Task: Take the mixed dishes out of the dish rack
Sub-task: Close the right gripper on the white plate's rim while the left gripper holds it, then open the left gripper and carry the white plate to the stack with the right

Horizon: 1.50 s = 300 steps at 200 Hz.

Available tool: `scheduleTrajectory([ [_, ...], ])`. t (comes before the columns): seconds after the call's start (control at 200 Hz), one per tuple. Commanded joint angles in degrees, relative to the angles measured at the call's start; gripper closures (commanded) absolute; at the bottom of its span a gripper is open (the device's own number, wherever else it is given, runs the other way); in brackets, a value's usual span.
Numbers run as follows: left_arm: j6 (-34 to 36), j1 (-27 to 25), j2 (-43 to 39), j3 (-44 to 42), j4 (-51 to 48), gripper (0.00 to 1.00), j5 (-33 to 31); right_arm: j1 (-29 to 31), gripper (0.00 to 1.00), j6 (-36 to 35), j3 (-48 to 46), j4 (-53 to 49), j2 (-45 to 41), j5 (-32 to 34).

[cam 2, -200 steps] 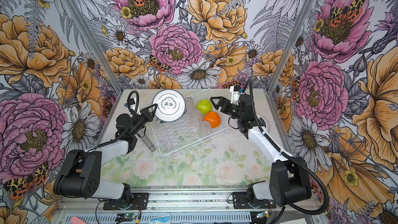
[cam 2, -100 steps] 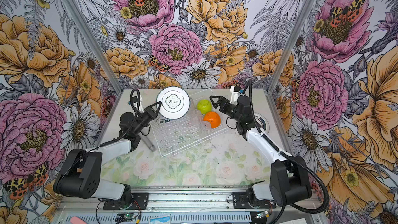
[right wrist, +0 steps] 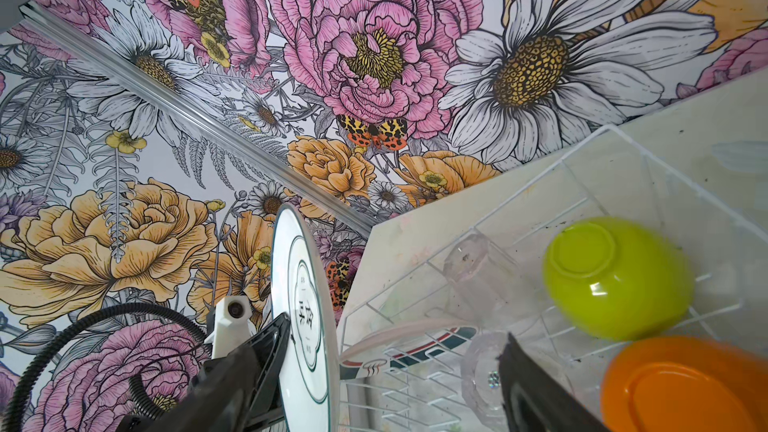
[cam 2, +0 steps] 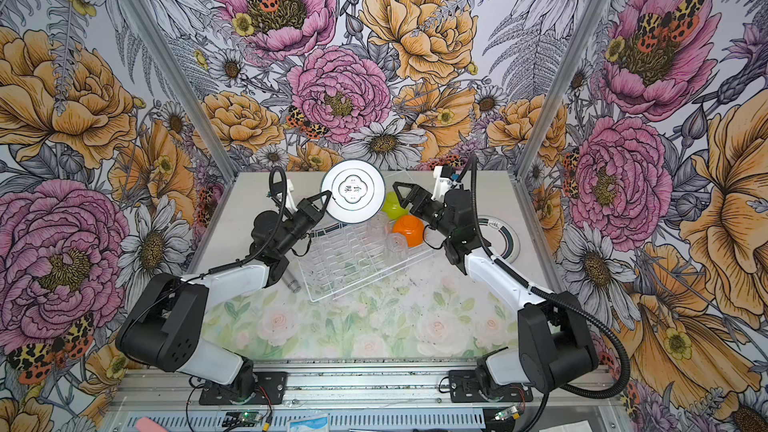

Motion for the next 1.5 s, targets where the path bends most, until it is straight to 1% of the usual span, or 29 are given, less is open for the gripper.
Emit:
scheduleTrajectory([
  [0.0,-2.76,-1.26,1.32,3.55,4.76,1.0,-2.01,0.98,0.12,1.15,-0.12,4.24,1.32,1.0],
  [0.08,-3.61,-1.88,2.6,4.4,6.14,1.0,-2.35,1.52,0.19,1.09,0.5,4.25,2.02,0.62],
  [0.145,-4.07,-2.27,3.43,5.24,6.52,1.0,-2.28,1.78,0.23,0.88,0.81,4.16,2.37,0.72],
  [0.205,-4.35,-2.75,4.1,5.84,6.6,1.0,-2.41,1.99,0.37,0.5,0.96,4.16,2.57,1.06],
  [0.235,-4.43,-3.01,4.33,6.15,6.63,1.0,-2.42,2.03,0.42,0.4,1.1,4.16,2.78,1.28],
  [0.3,-4.65,-3.46,5.06,6.68,6.86,1.0,-2.37,2.13,0.44,0.48,1.48,4.16,3.42,1.32],
  [0.36,-4.79,-3.94,5.55,6.91,7.32,1.0,-2.41,2.28,0.48,0.49,1.92,4.16,4.01,1.41],
  [0.43,-4.88,-4.5,6.09,7.37,7.31,1.0,-2.37,2.33,0.59,0.78,2.13,4.42,4.65,1.64],
  [0.46,-4.88,-4.77,6.28,7.58,7.35,1.0,-2.2,2.41,0.6,0.87,2.32,4.63,4.86,1.64],
  [0.545,-4.8,-5.39,6.97,7.98,7.39,1.0,-1.97,2.54,0.59,0.81,2.75,4.77,5.42,1.56],
  [0.605,-5.0,-5.67,7.33,8.16,7.54,1.0,-1.88,2.57,0.61,0.65,2.98,4.77,5.46,1.64],
  [0.781,-4.82,-6.03,7.82,8.69,7.49,1.0,-0.24,2.62,0.62,-0.27,2.47,4.55,4.9,2.11],
  [0.881,-4.53,-6.23,7.97,8.71,7.05,1.0,0.59,2.64,0.71,-0.45,1.71,4.37,4.31,3.01],
  [0.941,-4.36,-6.51,8.37,8.86,6.61,1.0,1.39,2.62,0.81,-0.34,1.13,4.42,3.94,3.61],
  [0.976,-4.44,-6.69,8.59,8.86,6.53,1.0,1.71,2.58,0.85,-0.25,0.76,4.51,3.67,4.0],
  [1.051,-4.84,-6.88,9.28,8.95,6.6,1.0,2.28,2.57,0.87,0.21,0.04,4.4,3.22,4.53],
  [1.116,-5.05,-7.16,9.77,8.88,7.18,1.0,2.69,2.6,1.0,0.38,-0.22,4.3,3.05,4.41],
  [1.236,-4.93,-7.24,9.82,9.09,6.85,1.0,3.62,2.58,1.0,0.92,-0.58,4.34,2.68,4.27],
  [1.266,-4.61,-7.22,9.56,9.22,6.19,0.93,3.88,2.62,1.0,1.0,-0.58,4.33,2.58,4.3],
  [1.336,-3.22,-7.44,8.48,9.54,3.91,0.66,4.21,2.49,1.0,1.17,-0.77,4.38,2.48,4.71],
  [1.381,-1.81,-7.75,7.42,9.5,1.87,0.52,4.09,2.53,1.0,1.52,-0.92,4.71,2.44,4.85],
  [1.406,-0.94,-7.87,6.82,9.48,0.69,0.4,3.81,2.51,1.0,1.68,-1.08,4.84,2.37,4.89],
  [1.451,0.67,-8.3,5.68,9.33,-1.36,0.23,3.05,2.51,1.0,1.75,-1.0,5.01,2.3,4.94],
  [1.481,1.68,-8.57,4.87,9.22,-2.69,0.08,2.4,2.56,1.0,1.95,-0.93,5.2,2.26,4.99],
  [1.496,2.13,-8.66,4.53,9.18,-3.39,0.03,2.13,2.47,1.0,2.03,-0.99,5.31,2.16,4.98],
])
